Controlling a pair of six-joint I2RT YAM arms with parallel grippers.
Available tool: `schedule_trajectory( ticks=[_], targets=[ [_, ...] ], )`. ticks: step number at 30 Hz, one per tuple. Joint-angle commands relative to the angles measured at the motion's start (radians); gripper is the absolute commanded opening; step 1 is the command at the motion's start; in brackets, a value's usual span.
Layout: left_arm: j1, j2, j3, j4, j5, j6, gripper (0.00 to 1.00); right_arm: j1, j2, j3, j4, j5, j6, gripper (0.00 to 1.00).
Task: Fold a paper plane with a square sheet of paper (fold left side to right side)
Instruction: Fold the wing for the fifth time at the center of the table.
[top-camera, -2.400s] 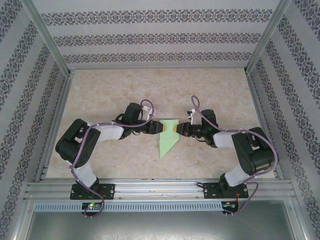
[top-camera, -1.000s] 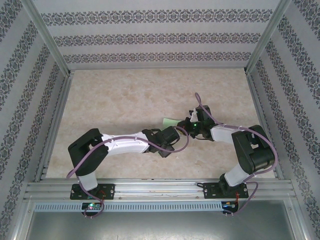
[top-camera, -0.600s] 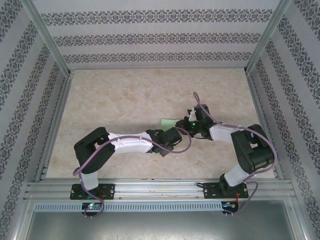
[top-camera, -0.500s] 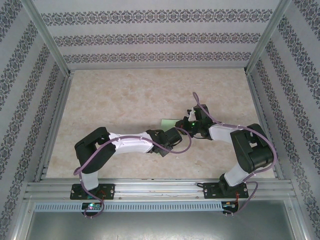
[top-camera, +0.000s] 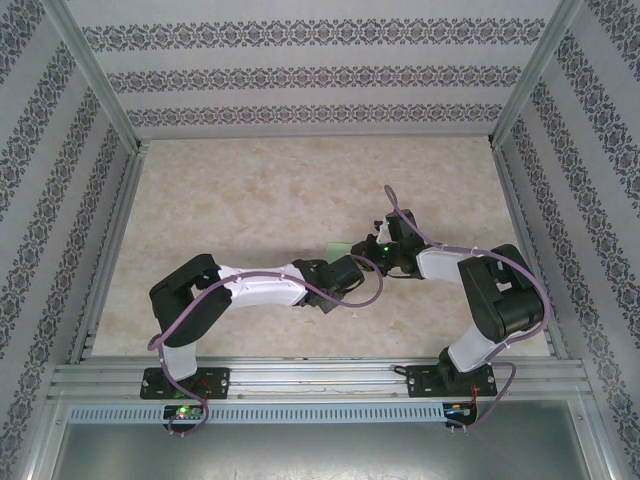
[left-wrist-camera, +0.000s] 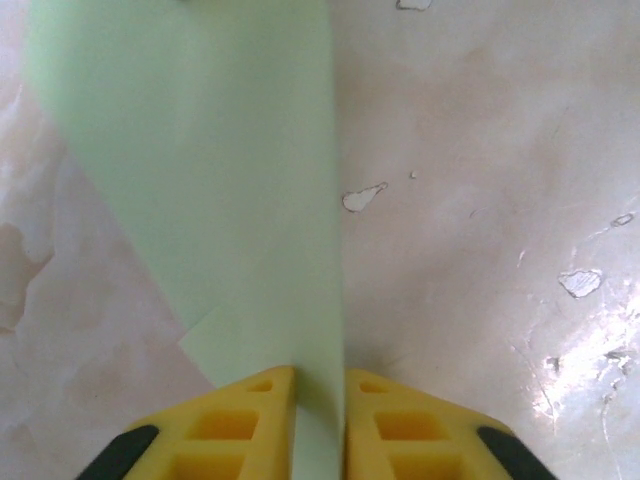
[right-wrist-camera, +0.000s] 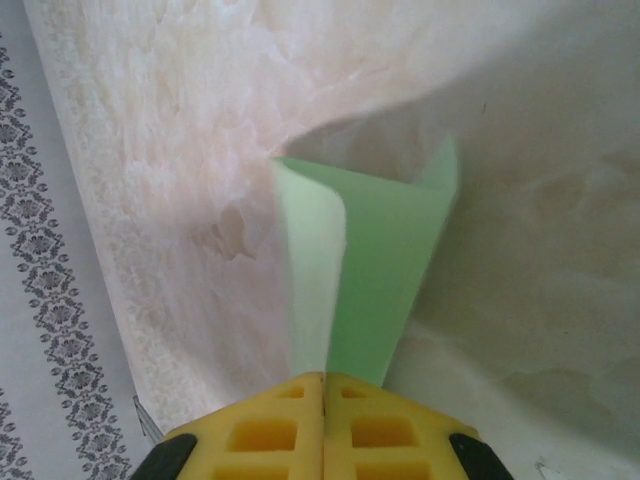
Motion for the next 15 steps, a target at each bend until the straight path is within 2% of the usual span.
schedule_trajectory(
  ticks=[1,6,9,15],
  targets=[
    [-0.016,0.006,0.003,-0.007,-0.024,-0.013,0.13,0.002,-0.026,0.022,-0.038,0.037,-0.018,0.15],
    [-0.011,-0.001,-0.005,0.008,0.015,-0.034,0.09,-0.048,-0.125,0.009,-0.157,0.116,-0.089,0.31],
    [0.001,-0.006,0.001,0.005,0.057,-0.049,0.06,-0.104,-0.204,-0.025,-0.209,0.154,-0.122,0.36],
    [0.070,-0.018,0.018,0.003,0.264,-0.097,0.01,-0.227,-0.346,-0.093,-0.301,0.157,-0.212,0.39]
  ],
)
